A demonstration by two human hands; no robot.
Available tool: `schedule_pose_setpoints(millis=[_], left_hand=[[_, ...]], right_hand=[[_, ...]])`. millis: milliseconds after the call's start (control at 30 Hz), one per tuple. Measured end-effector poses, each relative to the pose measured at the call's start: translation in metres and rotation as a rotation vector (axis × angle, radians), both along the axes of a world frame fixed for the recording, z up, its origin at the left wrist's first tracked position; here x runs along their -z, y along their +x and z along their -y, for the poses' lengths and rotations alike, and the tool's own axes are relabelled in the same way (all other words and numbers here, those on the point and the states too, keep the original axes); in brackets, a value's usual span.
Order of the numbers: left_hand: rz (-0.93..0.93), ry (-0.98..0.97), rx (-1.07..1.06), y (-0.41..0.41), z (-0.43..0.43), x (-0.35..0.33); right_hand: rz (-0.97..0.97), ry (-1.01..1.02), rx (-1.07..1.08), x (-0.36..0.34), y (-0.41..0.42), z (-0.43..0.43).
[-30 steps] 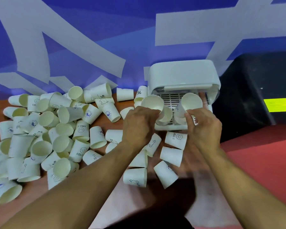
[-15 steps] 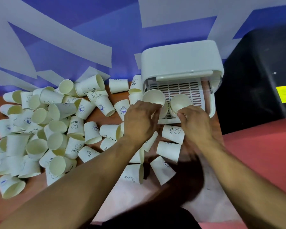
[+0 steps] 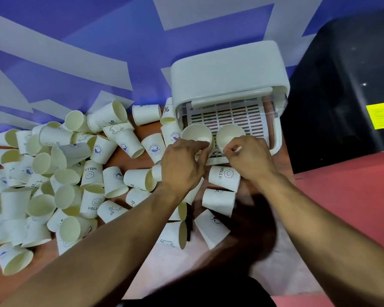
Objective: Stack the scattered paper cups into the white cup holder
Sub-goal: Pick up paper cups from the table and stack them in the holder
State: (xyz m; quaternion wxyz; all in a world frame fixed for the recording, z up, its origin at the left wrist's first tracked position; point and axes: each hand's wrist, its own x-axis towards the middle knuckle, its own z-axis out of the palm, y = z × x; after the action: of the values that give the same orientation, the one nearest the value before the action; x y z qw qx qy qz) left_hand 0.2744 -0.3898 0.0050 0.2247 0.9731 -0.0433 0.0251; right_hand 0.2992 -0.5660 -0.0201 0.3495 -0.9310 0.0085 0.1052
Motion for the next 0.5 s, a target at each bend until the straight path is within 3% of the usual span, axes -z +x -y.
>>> schedule_pose_setpoints(millis=[500], left_hand=[[-0.229,-0.096,-0.114,0.013,0.004,0.022]], right_hand=[[-0.011,-0.101,0.048,0.005,-0.004,-0.005]])
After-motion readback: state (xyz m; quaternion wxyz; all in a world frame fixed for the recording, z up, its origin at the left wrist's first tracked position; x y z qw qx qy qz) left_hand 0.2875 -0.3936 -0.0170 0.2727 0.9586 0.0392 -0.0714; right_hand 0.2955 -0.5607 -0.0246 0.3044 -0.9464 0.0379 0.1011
